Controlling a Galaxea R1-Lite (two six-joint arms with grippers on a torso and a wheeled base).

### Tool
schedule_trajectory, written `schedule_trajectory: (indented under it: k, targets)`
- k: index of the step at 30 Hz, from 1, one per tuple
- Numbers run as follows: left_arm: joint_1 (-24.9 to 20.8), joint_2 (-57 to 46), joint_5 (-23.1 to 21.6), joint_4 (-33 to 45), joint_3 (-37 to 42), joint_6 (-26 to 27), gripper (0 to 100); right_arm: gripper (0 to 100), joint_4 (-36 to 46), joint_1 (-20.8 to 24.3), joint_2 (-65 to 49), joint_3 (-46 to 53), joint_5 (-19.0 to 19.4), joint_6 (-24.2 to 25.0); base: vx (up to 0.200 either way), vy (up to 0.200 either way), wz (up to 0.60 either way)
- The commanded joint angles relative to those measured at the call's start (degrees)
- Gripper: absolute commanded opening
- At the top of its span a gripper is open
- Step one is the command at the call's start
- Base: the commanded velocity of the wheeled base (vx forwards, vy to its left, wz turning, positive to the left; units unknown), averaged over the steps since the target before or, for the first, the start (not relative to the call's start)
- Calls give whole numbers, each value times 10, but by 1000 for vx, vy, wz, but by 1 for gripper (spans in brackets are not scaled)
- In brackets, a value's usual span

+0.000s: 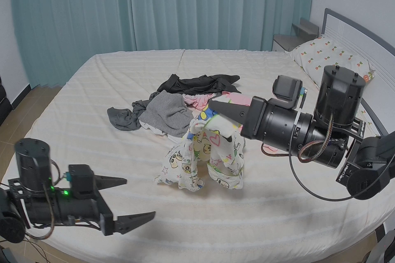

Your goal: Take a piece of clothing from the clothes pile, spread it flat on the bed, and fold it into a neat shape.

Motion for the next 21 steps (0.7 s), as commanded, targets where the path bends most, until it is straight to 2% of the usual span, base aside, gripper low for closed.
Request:
schedule_trajectory:
  k: [1,2,3,5,6,8,10,11,12,13,14,21]
  targets:
    - [-99,166,81,-122,11,-77,100,0,4,35,20,-53,-33,8,0,0,0]
    - [-100,168,83,-125,12,-80,100,0,4,35,20,-53,-33,7,0,0,0]
    - [-119,189,123,-172,10,-112,100,0,4,35,21,-53,-34,7,0,0,0]
    - [-131,222,173,-223,10,-127,100,0,4,34,21,-53,-34,7,0,0,0]
    - [-134,243,203,-249,11,-128,100,0,4,33,21,-53,-34,7,0,0,0]
    - [-136,259,225,-270,10,-128,100,0,4,32,21,-52,-34,8,0,0,0]
    - [-144,300,275,-316,6,-132,100,0,4,32,21,-52,-34,8,0,0,0]
    - [-144,303,278,-318,6,-132,100,0,4,32,21,-52,-34,8,0,0,0]
    - [-146,322,311,-335,3,-132,100,0,4,32,21,-52,-34,8,0,0,0]
    - [-146,323,313,-337,3,-132,100,0,4,32,21,-52,-34,8,0,0,0]
    - [-146,340,346,-351,-3,-130,100,0,4,32,20,-52,-34,8,0,0,0]
    - [-145,375,370,-354,-40,-133,100,0,4,32,19,-52,-34,8,0,0,0]
